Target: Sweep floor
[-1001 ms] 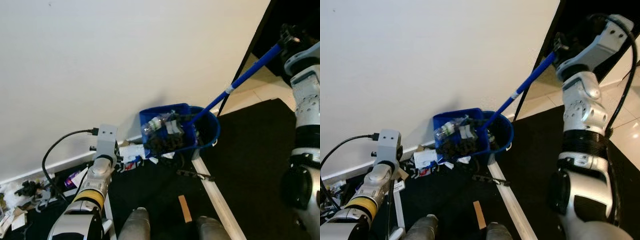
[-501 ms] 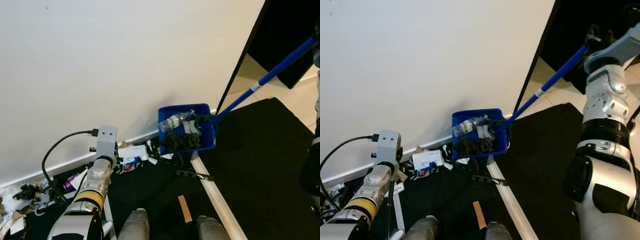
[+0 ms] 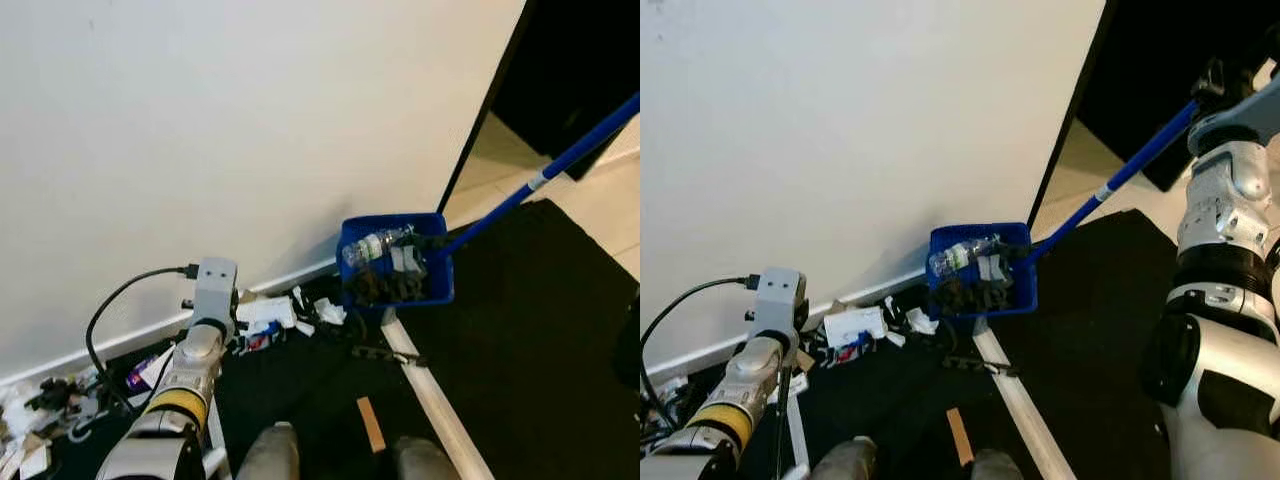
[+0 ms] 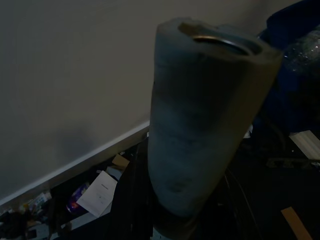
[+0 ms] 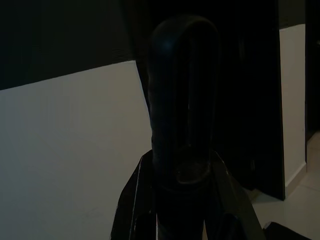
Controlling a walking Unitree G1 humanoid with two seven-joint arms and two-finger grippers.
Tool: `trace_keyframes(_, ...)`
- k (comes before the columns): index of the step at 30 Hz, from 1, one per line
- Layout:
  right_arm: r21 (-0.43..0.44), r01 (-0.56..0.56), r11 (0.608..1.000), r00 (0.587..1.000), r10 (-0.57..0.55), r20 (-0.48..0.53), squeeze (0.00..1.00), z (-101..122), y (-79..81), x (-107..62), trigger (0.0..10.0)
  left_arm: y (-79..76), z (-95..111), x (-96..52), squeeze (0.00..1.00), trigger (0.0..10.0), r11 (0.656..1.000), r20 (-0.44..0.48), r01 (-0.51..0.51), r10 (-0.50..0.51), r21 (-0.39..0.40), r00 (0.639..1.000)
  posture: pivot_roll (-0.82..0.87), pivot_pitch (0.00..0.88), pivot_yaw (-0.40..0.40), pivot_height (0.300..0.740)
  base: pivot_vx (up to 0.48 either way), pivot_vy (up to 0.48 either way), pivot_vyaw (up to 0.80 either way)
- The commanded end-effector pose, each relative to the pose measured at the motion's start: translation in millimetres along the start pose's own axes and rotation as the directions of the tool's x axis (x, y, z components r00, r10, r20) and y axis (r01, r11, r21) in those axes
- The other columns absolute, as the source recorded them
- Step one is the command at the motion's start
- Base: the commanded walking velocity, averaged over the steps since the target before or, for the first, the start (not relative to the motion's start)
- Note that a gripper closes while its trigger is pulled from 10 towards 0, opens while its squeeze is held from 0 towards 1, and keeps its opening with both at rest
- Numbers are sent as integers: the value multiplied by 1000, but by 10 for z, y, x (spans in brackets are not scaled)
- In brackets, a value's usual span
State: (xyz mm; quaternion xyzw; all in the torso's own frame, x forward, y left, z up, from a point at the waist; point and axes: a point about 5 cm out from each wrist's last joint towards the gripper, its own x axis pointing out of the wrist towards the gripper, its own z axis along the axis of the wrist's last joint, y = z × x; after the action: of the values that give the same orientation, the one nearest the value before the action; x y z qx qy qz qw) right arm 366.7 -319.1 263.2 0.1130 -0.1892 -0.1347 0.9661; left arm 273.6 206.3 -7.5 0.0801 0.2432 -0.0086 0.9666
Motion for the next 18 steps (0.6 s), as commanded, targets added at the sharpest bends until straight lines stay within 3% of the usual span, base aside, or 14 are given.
trace_keyframes(1,21,3,1000,995,-5,101,0,218,-10,52,10000,-102,18,7,0,10000,998,16,38,-37,-43,999,50,0,-31,740,480,0,0)
trace_keyframes(18,28,-17,999,992,13,122,0,265,40,91,10000,-45,6,-2,0,10000,998,16,12,-11,-67,1000,62,0,-39,740,461,0,0)
